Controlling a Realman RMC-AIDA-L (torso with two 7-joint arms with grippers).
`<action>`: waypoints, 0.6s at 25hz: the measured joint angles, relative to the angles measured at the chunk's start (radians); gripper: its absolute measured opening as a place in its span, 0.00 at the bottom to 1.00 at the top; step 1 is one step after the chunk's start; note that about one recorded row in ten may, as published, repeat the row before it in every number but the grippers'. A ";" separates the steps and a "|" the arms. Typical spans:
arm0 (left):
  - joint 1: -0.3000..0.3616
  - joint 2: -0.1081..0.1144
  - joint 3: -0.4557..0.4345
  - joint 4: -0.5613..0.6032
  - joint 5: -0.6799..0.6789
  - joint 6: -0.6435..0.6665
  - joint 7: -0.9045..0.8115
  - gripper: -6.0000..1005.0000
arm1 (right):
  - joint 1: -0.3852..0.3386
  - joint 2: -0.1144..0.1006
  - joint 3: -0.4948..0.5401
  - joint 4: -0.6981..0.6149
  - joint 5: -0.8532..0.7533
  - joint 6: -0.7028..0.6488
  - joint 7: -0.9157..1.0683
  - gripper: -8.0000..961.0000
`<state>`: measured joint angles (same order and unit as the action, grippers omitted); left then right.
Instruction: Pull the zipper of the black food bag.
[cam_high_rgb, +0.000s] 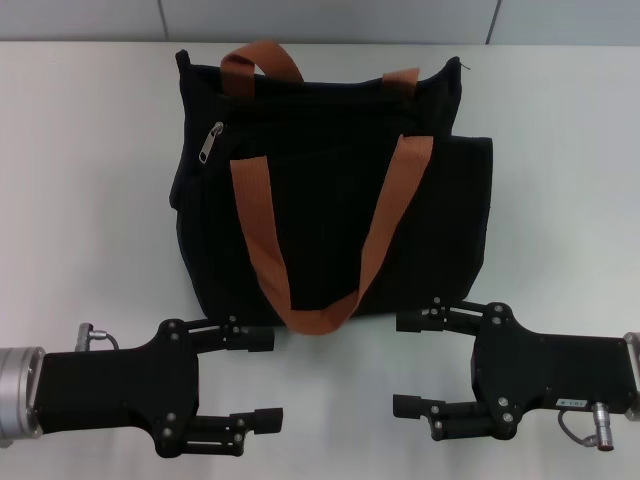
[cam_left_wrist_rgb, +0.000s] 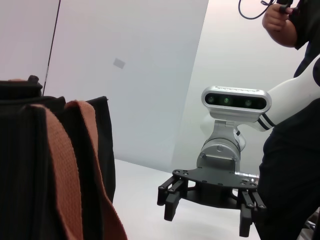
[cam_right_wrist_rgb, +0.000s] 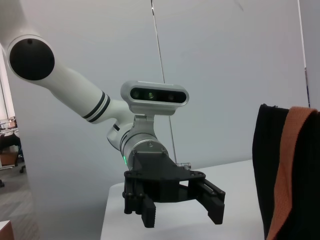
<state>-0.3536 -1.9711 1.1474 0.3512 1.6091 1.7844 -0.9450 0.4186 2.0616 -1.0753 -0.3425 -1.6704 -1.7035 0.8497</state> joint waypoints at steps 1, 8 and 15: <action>0.000 0.000 0.000 0.000 0.000 0.000 0.000 0.78 | 0.000 0.000 0.000 0.000 0.000 0.000 0.000 0.84; 0.003 0.000 0.001 0.000 0.000 0.001 0.000 0.78 | 0.000 0.000 0.000 0.001 0.000 0.000 0.000 0.84; 0.004 0.000 0.000 0.000 0.000 0.003 0.000 0.77 | 0.000 0.000 0.000 0.000 0.000 0.001 0.000 0.84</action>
<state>-0.3497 -1.9712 1.1472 0.3512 1.6090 1.7873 -0.9450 0.4188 2.0617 -1.0753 -0.3428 -1.6703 -1.7028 0.8498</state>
